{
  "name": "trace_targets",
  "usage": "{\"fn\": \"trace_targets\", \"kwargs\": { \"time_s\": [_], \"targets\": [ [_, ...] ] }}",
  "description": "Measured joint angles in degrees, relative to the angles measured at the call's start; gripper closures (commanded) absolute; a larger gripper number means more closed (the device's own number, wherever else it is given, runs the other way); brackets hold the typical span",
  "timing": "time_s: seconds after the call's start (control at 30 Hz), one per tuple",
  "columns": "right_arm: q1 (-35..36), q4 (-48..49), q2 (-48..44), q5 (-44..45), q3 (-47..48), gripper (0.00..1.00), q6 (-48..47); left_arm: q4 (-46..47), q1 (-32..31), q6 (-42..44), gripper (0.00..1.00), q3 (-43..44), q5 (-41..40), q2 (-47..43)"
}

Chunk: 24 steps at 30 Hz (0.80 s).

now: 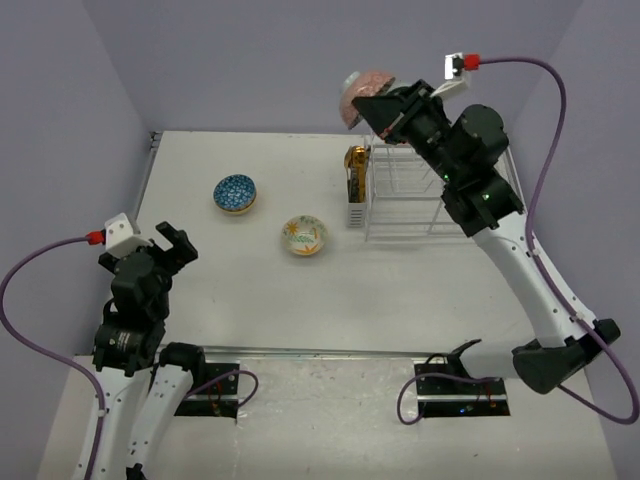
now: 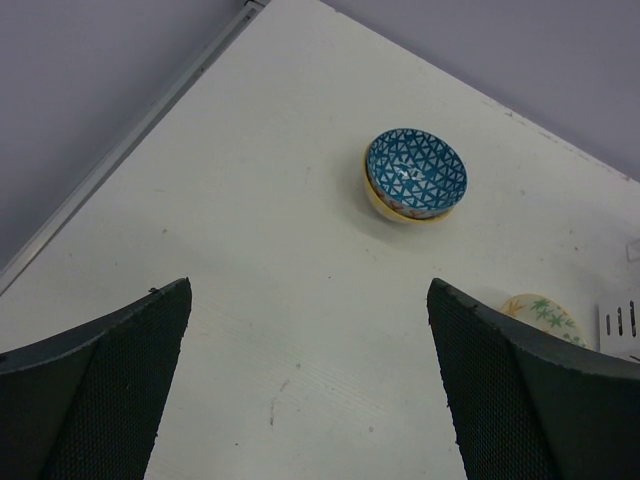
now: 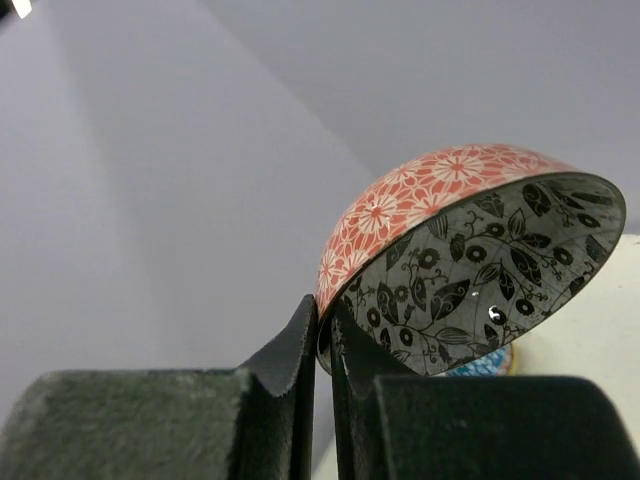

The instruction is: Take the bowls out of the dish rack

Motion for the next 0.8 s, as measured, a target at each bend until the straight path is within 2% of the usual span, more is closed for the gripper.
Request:
{"fn": "trace_targets", "kwargs": {
  "time_s": [0.13, 0.2, 0.37, 0.53, 0.67, 0.8],
  "targets": [
    [10.54, -10.78, 2.40, 2.56, 6.40, 1.00, -17.03, -1.16, 0.00, -0.94, 0.00, 0.04, -2.75, -1.55],
    [17.25, -17.44, 6.36, 6.12, 10.56, 1.00, -23.85, -1.46, 0.00, -1.33, 0.00, 0.04, -3.67, -1.90],
    [27.15, -32.30, 20.22, 15.82, 18.34, 1.00, -34.58, -1.60, 0.00, -1.53, 0.00, 0.04, -4.96, -2.14],
    [31.36, -44.89, 34.34, 21.68, 22.40, 1.00, -39.36, -1.62, 0.00, -1.90, 0.00, 0.07, -5.46, -2.27],
    [32.22, -54.82, 45.81, 24.50, 30.47, 1.00, -42.40, -1.62, 0.00, -1.92, 0.00, 0.07, -5.53, -2.27],
    [32.26, -60.98, 52.37, 26.38, 37.35, 1.00, -45.20, -1.62, 0.00, -1.92, 0.00, 0.07, -5.60, -2.54]
  ]
}}
